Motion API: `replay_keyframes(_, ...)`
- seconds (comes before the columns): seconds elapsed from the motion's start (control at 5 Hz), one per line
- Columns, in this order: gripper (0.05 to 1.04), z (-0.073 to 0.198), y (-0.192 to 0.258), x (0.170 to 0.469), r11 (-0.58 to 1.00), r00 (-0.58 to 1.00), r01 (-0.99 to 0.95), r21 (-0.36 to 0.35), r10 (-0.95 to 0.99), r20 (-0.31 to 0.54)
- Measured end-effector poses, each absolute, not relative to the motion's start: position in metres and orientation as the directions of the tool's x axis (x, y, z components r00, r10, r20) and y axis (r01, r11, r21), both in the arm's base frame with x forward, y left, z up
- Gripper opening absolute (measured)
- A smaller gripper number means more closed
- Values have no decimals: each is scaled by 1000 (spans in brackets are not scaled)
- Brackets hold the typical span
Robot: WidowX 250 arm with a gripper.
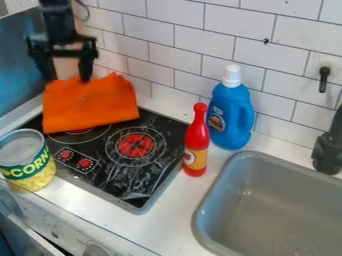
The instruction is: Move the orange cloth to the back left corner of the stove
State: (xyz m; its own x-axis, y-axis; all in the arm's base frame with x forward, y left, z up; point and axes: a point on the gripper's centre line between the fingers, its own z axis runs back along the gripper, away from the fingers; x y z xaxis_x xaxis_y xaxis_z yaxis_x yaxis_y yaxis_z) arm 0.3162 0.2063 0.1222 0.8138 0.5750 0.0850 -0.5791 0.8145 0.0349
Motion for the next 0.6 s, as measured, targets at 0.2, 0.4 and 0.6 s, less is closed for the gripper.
replay_keyframes(0.2,1000,128,189,290,833,836,-549,71,548,42)
replay_keyframes(0.4,1000,134,177,276,854,864,-499,147,504,2)
replay_keyframes(0.6,1000,141,171,255,867,882,-455,204,470,-30)
